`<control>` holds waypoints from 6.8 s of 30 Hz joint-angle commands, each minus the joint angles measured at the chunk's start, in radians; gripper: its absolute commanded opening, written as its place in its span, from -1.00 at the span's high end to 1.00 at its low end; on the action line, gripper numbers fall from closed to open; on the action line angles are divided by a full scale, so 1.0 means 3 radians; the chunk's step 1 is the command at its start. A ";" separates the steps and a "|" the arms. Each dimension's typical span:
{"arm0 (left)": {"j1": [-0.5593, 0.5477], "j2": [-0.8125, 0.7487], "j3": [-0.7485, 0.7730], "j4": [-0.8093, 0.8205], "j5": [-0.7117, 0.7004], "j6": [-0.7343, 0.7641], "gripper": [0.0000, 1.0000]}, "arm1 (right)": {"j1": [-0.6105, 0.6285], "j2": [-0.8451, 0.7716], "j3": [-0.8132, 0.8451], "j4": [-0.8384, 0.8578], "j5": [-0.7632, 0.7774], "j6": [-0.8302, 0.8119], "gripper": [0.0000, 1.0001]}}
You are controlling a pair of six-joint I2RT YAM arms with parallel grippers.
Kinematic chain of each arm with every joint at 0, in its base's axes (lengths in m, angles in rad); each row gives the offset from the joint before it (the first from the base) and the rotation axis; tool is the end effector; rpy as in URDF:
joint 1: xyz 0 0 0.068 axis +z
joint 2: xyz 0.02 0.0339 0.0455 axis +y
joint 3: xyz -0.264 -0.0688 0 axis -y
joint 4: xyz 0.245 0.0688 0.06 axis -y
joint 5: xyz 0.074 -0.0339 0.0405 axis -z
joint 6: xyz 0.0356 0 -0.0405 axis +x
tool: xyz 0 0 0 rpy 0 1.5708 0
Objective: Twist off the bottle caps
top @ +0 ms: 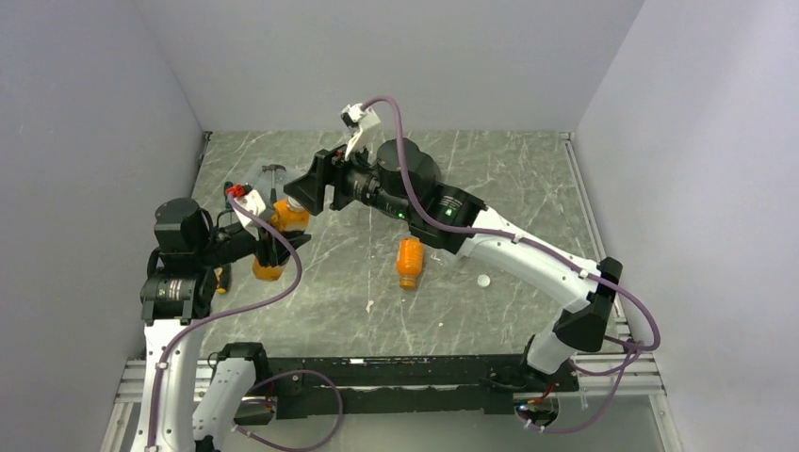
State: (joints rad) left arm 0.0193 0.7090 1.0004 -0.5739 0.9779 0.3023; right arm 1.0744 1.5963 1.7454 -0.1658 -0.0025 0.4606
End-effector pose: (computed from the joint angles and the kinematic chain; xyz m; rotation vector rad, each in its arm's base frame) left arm 0.1278 -0.0271 0.3871 0.8842 1.5384 -0.6672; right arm 0.1760 0.3251 0.4713 -0.5220 1.6402 1.1769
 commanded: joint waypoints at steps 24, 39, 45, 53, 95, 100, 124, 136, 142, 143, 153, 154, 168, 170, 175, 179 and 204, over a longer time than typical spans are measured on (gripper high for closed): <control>0.0007 0.0071 0.0052 0.0190 0.0001 -0.0112 0.59 | 0.0059 0.0119 0.0093 0.0143 -0.0064 0.0050 0.29; 0.0007 0.0163 0.0254 0.0168 0.1148 -0.0702 0.62 | -0.0125 -0.0395 -0.0547 0.1313 -0.1538 -0.0142 0.90; 0.0002 0.0188 0.0321 0.0128 0.1541 -0.0922 0.60 | -0.0204 -0.0357 -0.0507 0.1660 -0.2744 0.0000 0.92; 0.0002 0.0233 0.0401 -0.0325 0.1476 -0.0469 0.63 | -0.0332 -0.0427 -0.0651 0.1530 -0.2720 -0.0090 0.00; -0.0004 0.0019 0.0108 0.0098 0.0015 -0.0046 0.67 | 0.0182 0.0203 0.0387 0.0022 0.0223 0.0070 0.13; -0.0004 0.0033 0.0126 0.0078 0.0065 -0.0057 0.67 | 0.0182 0.0147 0.0318 0.0061 0.0285 0.0049 0.58; -0.0013 0.0388 0.0481 -0.0363 0.1689 -0.0526 0.52 | -0.0376 -0.0473 -0.0668 0.1631 -0.2403 0.0120 0.80; -0.0018 0.0278 0.0300 -0.0340 0.0733 -0.0001 0.60 | -0.0020 -0.0696 -0.0392 0.0462 0.0041 -0.0247 -0.98; -0.0018 0.0022 0.0085 0.0034 0.0239 0.0010 0.62 | 0.0049 -0.0348 -0.0015 -0.0095 0.0421 -0.0109 -0.83; -0.0018 0.0005 0.0075 0.0053 0.0191 0.0016 0.62 | 0.0071 -0.0338 -0.0015 -0.0072 0.0403 -0.0109 -0.81; -0.0018 -0.0003 0.0071 0.0070 0.0033 0.0020 0.64 | 0.0236 -0.0096 0.0131 -0.0006 0.0383 -0.0078 -0.48; -0.0018 0.0003 0.0069 0.0065 0.0022 0.0024 0.64 | 0.0258 -0.0068 0.0140 0.0001 0.0409 -0.0078 -0.46; -0.0018 -0.0031 0.0041 0.0038 0.0061 0.0016 0.66 | 0.0284 -0.0104 -0.0063 0.0322 0.0632 -0.0019 0.19; -0.0018 -0.0027 0.0040 0.0044 0.0084 -0.0006 0.66 | 0.0284 -0.0105 -0.0043 0.0326 0.0619 -0.0048 0.39; -0.0018 0.0020 0.0088 -0.0047 0.0311 -0.0028 0.66 | 0.0282 -0.0175 -0.0133 0.0471 0.0461 -0.0179 0.82; -0.0018 0.0064 0.0137 -0.0129 0.0679 -0.0116 0.69 | 0.0272 -0.0263 -0.0207 0.0707 0.0016 -0.0414 0.98; -0.0023 0.0302 0.0438 -0.0791 0.1271 0.0200 0.67 | 0.0088 -0.0761 -0.0703 0.1005 -0.0826 -0.0621 -0.82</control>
State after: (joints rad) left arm 0.0097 0.8024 1.1259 -0.7937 1.4063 0.2863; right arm 1.0966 1.4326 1.5345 0.0998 -0.3885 0.2474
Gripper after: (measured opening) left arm 0.508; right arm 0.811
